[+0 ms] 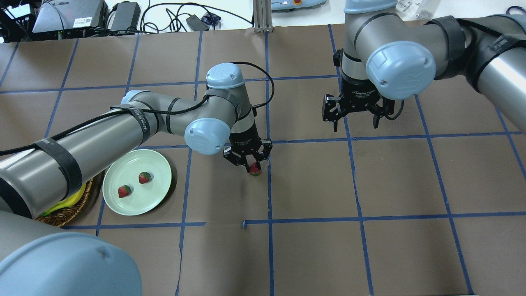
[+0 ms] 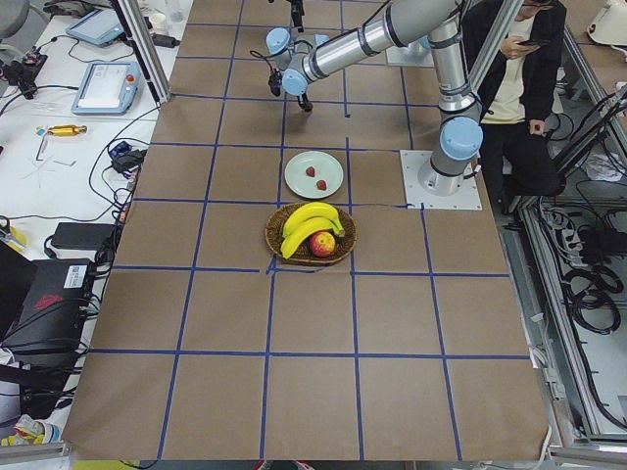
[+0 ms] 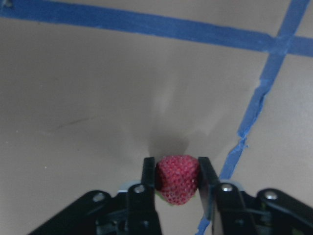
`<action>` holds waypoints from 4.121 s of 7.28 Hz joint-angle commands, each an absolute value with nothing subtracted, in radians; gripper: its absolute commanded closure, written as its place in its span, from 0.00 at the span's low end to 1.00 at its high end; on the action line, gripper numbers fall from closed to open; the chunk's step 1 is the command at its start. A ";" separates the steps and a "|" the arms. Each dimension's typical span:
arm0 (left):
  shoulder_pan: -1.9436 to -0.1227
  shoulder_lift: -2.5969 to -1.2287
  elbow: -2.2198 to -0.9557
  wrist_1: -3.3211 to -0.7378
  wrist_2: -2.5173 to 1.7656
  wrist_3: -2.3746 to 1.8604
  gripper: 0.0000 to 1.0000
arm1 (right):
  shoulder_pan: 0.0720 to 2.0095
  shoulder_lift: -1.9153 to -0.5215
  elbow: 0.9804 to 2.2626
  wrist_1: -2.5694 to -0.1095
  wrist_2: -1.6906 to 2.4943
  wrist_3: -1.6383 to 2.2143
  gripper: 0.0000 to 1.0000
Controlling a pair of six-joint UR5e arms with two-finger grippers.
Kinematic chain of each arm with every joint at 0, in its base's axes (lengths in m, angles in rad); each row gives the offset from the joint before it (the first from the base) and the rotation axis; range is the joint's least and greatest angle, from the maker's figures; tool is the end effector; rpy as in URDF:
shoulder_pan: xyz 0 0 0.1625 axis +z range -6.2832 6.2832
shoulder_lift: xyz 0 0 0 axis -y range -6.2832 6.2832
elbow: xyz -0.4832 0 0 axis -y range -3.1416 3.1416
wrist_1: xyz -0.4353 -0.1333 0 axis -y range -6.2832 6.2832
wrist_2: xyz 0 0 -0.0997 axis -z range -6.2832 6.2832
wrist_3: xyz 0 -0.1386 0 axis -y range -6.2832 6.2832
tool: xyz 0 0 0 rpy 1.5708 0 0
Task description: Collect all strawberries into plate
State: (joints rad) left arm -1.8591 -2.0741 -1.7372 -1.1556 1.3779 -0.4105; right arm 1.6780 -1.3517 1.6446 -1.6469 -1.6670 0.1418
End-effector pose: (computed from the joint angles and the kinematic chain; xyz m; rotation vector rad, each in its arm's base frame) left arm -0.3343 -0.5648 0.1588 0.2212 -3.0052 -0.4620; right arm 0.1824 -0.5733 0.3523 -0.0362 -3.0040 -0.3064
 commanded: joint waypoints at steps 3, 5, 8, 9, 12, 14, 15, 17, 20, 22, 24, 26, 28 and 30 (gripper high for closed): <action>-1.784 -2.000 -1.701 -1.228 1.413 -0.304 1.00 | 1.678 -1.351 1.644 -1.647 -1.669 0.137 0.00; -1.660 -1.961 -1.707 -1.366 1.544 -0.116 1.00 | 1.678 -1.353 1.644 -1.649 -1.669 0.143 0.00; -1.522 -1.939 -1.723 -1.523 1.721 0.113 1.00 | 1.680 -1.353 1.643 -1.663 -1.669 0.143 0.00; -1.490 -1.940 -1.753 -1.531 1.768 0.150 1.00 | 1.680 -1.354 1.643 -1.663 -1.672 0.143 0.00; -1.471 -1.941 -1.773 -1.365 1.749 0.153 0.00 | 1.680 -1.354 1.643 -1.661 -1.672 0.150 0.00; -1.476 -1.909 -1.731 -1.335 1.752 0.153 0.00 | 1.680 -1.358 1.638 -1.663 -1.672 0.152 0.00; -1.476 -1.887 -1.686 -1.333 1.750 0.131 0.00 | 1.678 -1.358 1.635 -1.663 -1.674 0.155 0.00; -1.470 -1.882 -1.643 -1.301 1.758 0.143 0.00 | 1.681 -1.356 1.644 -1.670 -1.674 0.228 0.00; -1.473 -1.853 -1.600 -1.281 1.763 0.175 0.00 | 1.690 -1.370 1.641 -1.672 -1.681 0.282 0.00; -1.483 -1.839 -1.614 -1.308 1.842 0.235 0.00 | 1.716 -1.371 1.643 -1.671 -1.681 0.351 0.00; -1.526 -1.836 -1.640 -1.371 1.699 0.215 0.00 | 1.718 -1.376 1.640 -1.649 -1.677 0.327 0.00; -1.558 -1.769 -1.617 -1.508 1.559 0.062 0.00 | 1.701 -1.385 1.628 -1.629 -1.701 0.319 0.00; -1.606 -1.704 -1.621 -1.612 1.572 0.054 0.00 | 1.683 -1.402 1.574 -1.608 -1.680 0.299 0.00; -1.583 -1.677 -1.599 -1.611 1.627 0.043 0.00 | 1.686 -1.411 1.496 -1.512 -1.654 0.291 0.00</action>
State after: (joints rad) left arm -1.5901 -1.6963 -1.6132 -1.6115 1.6013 0.0528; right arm 1.6846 -1.4056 1.5422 -1.5675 -1.6645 0.2956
